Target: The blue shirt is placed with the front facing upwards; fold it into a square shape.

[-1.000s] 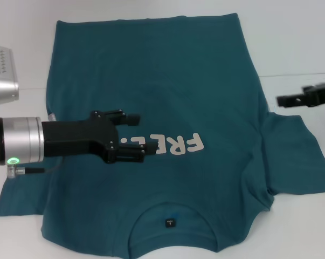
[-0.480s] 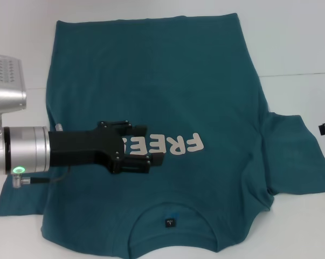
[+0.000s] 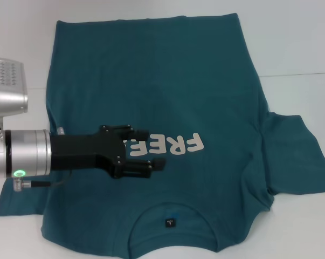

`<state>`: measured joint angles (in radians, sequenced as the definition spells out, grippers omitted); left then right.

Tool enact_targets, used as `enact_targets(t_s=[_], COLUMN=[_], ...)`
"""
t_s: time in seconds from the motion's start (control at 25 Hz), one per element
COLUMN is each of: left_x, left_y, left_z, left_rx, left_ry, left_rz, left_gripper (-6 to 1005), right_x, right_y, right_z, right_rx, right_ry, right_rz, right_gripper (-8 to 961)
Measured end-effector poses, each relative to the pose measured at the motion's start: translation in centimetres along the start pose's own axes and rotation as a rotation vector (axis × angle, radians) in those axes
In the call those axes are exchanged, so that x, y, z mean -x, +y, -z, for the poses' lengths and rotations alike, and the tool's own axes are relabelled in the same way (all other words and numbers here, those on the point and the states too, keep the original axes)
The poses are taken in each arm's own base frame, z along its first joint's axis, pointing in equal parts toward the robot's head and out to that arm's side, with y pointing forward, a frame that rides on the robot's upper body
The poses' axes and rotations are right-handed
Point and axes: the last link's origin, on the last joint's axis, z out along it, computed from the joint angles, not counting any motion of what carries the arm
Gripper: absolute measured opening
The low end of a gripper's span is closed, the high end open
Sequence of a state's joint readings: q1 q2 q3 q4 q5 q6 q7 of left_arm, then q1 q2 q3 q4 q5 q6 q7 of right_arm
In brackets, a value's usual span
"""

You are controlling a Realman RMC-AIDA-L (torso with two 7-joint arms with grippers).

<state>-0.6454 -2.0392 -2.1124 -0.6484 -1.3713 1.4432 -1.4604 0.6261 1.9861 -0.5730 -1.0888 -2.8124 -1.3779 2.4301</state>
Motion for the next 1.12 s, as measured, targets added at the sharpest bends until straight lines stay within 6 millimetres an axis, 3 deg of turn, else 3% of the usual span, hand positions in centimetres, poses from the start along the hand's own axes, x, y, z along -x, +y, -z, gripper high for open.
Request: enact_targets(t_s=[0.44,1.12], left_x=[0.3,0.3], left_y=[0.2,0.5], left_z=[-0.2,-0.5], left_rx=[0.004,0.010], left_ry=[0.003,0.009], left_rz=[0.006,0.017], left_gripper=[876,876], right_x=[-1.1,-2.3], right_y=[-0.5,-0.8], right_z=[-1.8,-1.6], right_rx=[0.069,0.107], right_ry=[-0.003,0.049], right_rz=[-0.077,-0.098], right_gripper=[898,897])
